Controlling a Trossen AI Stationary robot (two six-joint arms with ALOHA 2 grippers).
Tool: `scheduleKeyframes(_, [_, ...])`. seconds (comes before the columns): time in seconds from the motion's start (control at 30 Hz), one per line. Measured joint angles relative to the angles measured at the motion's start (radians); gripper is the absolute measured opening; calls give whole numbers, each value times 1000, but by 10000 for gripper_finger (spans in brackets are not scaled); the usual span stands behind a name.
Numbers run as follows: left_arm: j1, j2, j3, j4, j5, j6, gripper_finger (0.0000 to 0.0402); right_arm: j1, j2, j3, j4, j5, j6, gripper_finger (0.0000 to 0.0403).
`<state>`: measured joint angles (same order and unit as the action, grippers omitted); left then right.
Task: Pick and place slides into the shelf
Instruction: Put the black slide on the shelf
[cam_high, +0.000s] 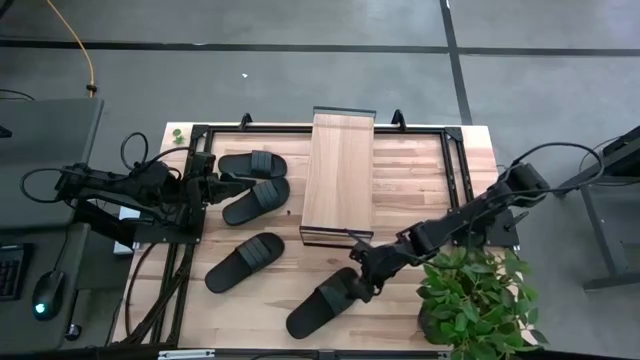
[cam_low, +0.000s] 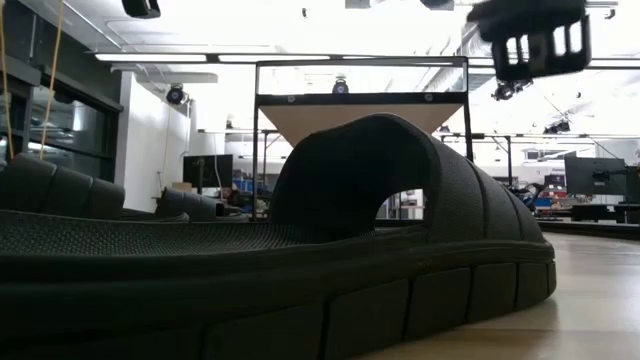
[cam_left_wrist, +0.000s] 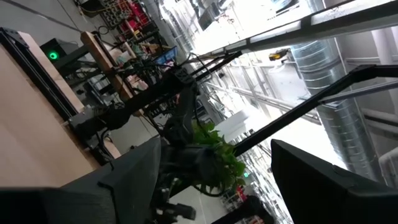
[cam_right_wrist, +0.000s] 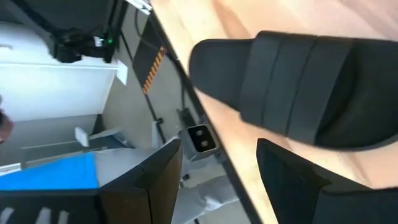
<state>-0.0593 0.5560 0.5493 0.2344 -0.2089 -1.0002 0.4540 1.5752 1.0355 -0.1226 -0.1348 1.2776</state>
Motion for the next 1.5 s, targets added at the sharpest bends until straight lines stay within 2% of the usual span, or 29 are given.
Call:
scheduleKeyframes(0.3, [0, 5, 0, -1, 13, -4, 285, -50, 80, 0, 1, -74, -58, 200])
scheduleKeyframes(0.67, [0, 5, 0, -1, 15, -2, 285, -68, 100, -3, 12, -115, -62, 200])
scheduleKeyframes(1.2, [0, 5, 0, -7, 18, 4, 285, -149, 100, -4, 210, -184, -53, 200])
scheduleKeyframes(1.33, [0, 5, 0, -8, 18, 4, 285, -138, 99, -4, 187, -192, -69, 200])
scheduleKeyframes(1.5, [0, 5, 0, -9, 18, 4, 285, -104, 99, -4, 37, -200, -88, 200])
